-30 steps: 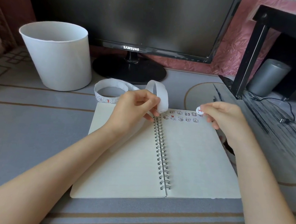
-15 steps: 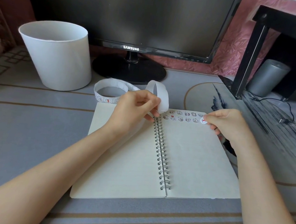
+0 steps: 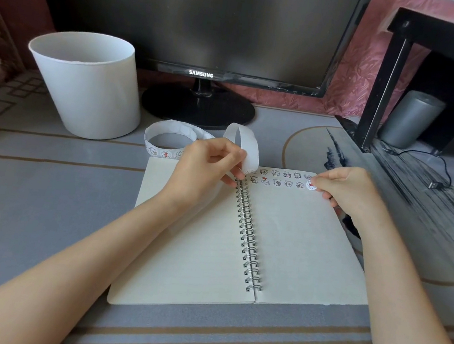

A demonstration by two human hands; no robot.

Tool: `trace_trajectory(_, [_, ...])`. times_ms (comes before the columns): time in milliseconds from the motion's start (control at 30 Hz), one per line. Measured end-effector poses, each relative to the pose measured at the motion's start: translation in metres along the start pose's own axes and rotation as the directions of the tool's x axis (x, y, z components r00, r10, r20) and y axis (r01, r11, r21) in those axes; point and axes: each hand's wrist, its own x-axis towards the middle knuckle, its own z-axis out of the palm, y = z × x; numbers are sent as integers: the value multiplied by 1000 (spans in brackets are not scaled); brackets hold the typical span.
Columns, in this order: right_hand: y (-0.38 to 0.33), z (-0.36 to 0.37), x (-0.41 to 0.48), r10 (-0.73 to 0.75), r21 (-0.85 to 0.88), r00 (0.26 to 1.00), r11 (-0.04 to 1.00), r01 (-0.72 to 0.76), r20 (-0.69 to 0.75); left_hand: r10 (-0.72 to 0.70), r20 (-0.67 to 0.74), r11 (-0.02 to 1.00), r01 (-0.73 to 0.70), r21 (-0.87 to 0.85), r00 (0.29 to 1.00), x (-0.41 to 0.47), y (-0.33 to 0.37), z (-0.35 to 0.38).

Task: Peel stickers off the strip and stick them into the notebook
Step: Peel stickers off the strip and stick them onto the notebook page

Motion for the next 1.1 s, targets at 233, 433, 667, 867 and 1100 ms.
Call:
trace_trajectory(233, [-1, 1, 0, 3, -40, 1000, 999, -3, -3, 4, -1, 1000, -4, 7, 1000, 0, 1, 0])
trace_trajectory(433, [1, 2, 2, -9, -62, 1000, 998, 9, -1, 1, -1, 1000, -1, 2, 1000, -1, 1, 0])
trace_trajectory(667, [6, 4, 7, -62, -86, 998, 994, 61, -10, -1, 1, 1000, 1, -3, 1000, 0, 1, 0])
trace_trajectory(867, [12, 5, 11, -104, -83, 994, 991, 102, -23, -1, 1, 1000, 1, -2, 1000, 0, 1, 1])
trace_trajectory(1100, [15, 3, 15, -75, -115, 996, 991, 70, -42, -6, -1, 1000, 6, 1, 1000, -1, 1, 1])
